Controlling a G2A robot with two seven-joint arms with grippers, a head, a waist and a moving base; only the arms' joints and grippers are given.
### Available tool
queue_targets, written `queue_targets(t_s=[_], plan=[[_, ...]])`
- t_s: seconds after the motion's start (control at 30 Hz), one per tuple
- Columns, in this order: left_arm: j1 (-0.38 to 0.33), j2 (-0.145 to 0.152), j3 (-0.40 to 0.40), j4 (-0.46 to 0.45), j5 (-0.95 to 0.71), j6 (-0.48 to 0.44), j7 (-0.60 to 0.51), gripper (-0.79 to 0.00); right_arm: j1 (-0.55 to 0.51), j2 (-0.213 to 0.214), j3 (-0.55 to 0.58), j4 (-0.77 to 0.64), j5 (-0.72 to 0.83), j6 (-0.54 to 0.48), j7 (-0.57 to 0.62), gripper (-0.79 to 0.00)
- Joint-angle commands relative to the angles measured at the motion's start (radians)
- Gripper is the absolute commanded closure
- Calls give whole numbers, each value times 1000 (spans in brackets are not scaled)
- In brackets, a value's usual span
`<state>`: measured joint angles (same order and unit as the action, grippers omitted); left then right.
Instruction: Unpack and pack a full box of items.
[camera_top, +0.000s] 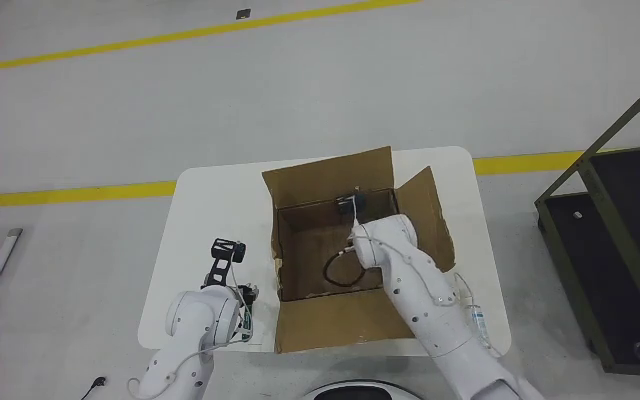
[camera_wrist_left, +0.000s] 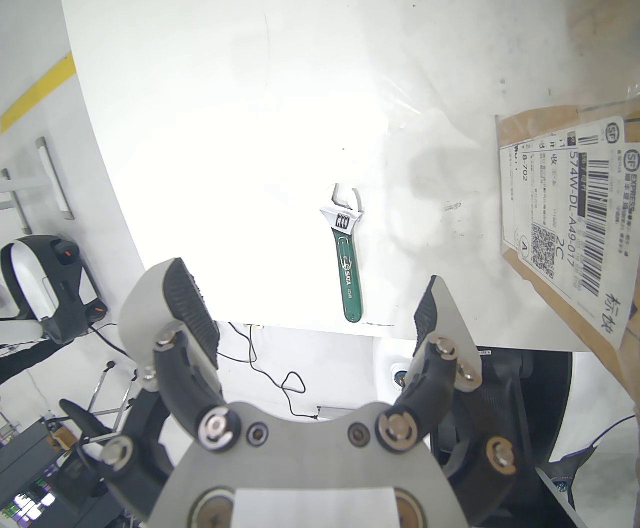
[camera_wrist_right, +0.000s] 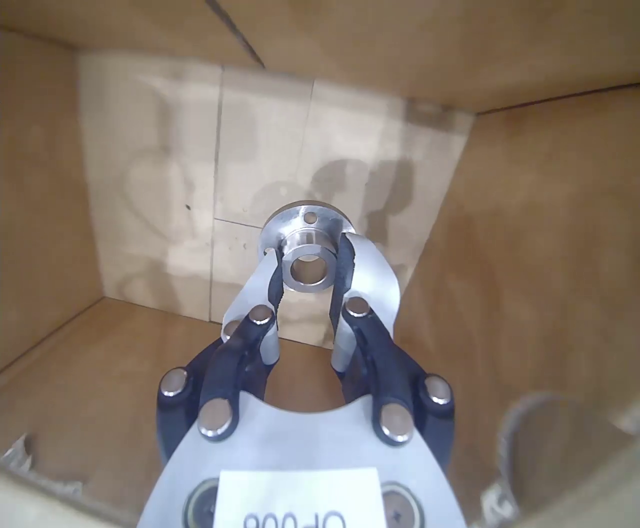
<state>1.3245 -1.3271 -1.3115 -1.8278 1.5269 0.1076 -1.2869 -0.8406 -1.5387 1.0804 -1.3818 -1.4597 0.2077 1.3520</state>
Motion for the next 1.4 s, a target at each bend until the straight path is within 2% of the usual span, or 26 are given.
queue_targets(t_s=[0.0,0.27,0.4,0.73,0.8,1.03,1.17,1.37], plan=[[0,0,0,0,0,0,0,-785,-39,9,34,-102,-3,-21,0,0],[0,0,0,0,0,0,0,-785,-217,40,145,-456,44,-170,-60,0],[0,0,0,0,0,0,0,-785,-289,50,174,-480,52,-209,-95,0],[0,0,0,0,0,0,0,-785,-289,50,174,-480,52,-209,-95,0],[0,0,0,0,0,0,0,-785,-301,50,178,-490,74,-210,-138,0],[0,0,0,0,0,0,0,-785,-344,62,281,-677,188,-253,-258,0],[0,0,0,0,0,0,0,-785,-368,72,364,-795,213,-268,-282,0],[0,0,0,0,0,0,0,-785,-402,87,496,-919,238,-287,-254,0]])
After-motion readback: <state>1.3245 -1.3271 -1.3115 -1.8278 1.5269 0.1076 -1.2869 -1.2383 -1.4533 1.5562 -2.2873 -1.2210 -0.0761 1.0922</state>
